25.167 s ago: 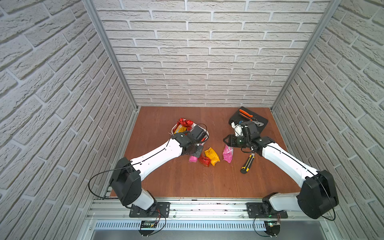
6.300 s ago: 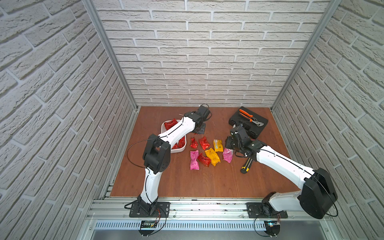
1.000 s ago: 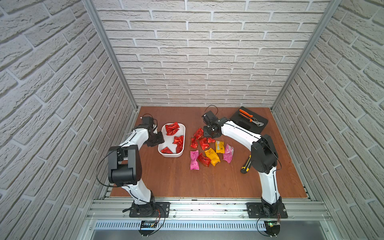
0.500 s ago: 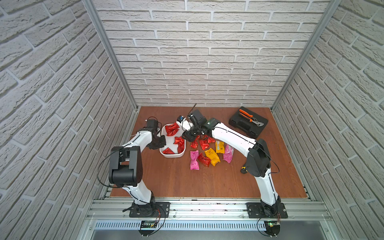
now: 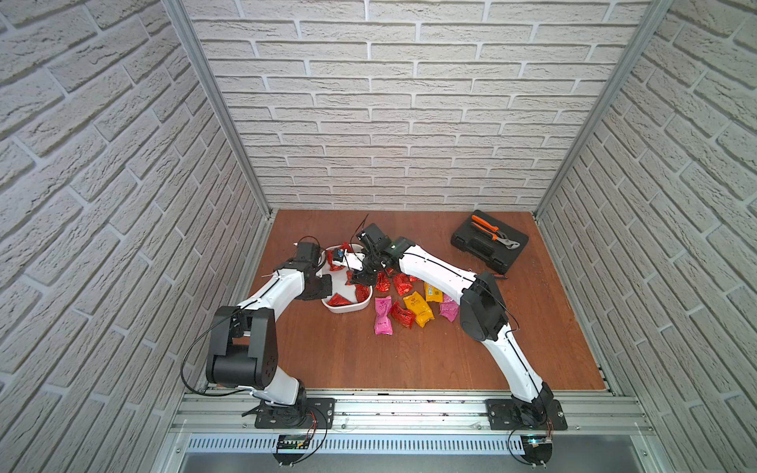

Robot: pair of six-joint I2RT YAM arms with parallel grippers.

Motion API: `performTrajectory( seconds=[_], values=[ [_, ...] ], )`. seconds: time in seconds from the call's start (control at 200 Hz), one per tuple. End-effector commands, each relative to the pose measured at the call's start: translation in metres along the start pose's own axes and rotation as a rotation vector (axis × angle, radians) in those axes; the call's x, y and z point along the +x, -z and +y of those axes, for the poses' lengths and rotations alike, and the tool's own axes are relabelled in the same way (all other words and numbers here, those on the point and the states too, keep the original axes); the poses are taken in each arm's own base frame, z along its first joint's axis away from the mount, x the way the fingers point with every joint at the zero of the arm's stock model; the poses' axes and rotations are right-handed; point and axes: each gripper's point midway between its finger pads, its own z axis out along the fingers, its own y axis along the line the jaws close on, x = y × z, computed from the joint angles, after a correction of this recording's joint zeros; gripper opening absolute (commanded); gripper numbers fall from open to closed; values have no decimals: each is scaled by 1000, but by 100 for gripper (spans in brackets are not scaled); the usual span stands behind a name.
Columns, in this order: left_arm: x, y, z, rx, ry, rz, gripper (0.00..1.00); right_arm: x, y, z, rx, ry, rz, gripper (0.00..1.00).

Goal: Take the tea bags out of the storage box
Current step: Pick up the tea bag from the storage box.

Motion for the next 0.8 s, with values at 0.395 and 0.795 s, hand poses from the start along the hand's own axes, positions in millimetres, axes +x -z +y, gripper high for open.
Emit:
performTrajectory(
  seconds=[0.395, 0.795],
  values=[
    [3, 1, -6, 28, -4, -19, 10, 18, -23, -6, 50, 119, 86, 52],
    [5, 1, -4, 22, -1, -11, 9, 23, -38, -9, 70, 97, 87, 18]
  ],
)
